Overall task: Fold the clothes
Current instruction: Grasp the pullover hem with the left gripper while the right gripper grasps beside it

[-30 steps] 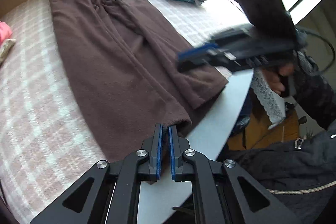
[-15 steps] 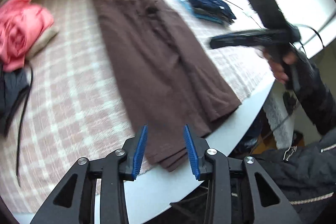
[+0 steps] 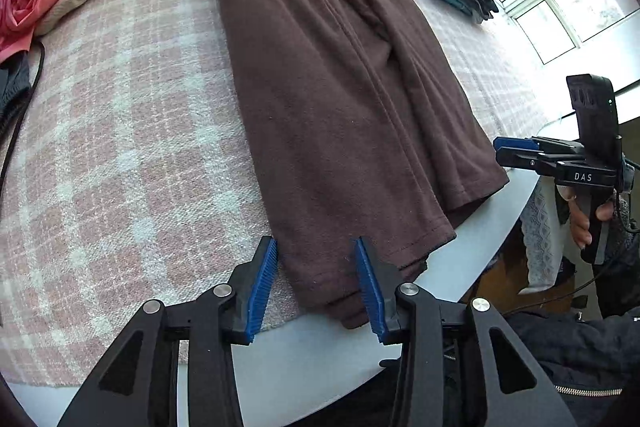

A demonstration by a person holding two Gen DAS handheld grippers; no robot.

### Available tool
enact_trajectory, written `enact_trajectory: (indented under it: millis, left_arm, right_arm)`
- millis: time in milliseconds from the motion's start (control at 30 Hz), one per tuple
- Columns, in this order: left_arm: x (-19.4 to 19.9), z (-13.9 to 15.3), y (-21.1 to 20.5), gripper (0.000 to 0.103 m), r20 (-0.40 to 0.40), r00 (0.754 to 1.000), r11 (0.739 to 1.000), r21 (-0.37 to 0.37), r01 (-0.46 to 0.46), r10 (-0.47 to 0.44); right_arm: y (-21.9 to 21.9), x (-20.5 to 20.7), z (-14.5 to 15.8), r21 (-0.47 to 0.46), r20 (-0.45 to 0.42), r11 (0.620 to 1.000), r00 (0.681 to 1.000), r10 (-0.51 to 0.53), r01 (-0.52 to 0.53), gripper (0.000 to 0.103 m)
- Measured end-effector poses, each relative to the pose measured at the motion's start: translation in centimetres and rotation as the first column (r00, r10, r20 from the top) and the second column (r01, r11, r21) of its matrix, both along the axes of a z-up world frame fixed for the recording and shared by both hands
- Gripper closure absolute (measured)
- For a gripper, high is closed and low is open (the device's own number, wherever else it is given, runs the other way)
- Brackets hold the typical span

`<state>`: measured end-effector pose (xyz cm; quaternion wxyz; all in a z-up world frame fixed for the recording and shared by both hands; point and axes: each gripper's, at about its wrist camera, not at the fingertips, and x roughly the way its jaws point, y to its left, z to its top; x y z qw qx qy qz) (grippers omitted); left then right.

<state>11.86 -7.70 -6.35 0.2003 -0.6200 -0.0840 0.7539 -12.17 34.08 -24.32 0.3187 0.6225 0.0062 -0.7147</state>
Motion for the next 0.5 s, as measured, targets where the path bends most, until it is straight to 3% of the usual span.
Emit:
enact_trajectory:
  millis: [233, 400, 500]
  left_arm:
    - [0.2, 0.2, 0.4, 0.062, 0.003, 0.999, 0.997, -0.05, -0.054, 0.054]
    - [0.7, 0.2, 1.1, 0.063, 0.003, 1.0, 0.999, -0.028, -0.018, 0.018]
    - [0.8, 0.2, 1.5, 0.078, 0.002, 1.0, 1.0, -0.007, -0.005, 0.005]
  right_arm:
    - [-1.6, 1.3, -0.6, 0.037, -0.033, 0.998, 0.998, 0.059, -0.058, 0.052]
    - [-0.7, 1.0, -0.8, 0.01, -0.002, 0.999, 0.999, 0.047, -0.047, 0.052]
    - [-0.3, 0.8, -0.9, 0.001, 0.016, 0.999, 0.999, 0.039, -0.039, 0.052]
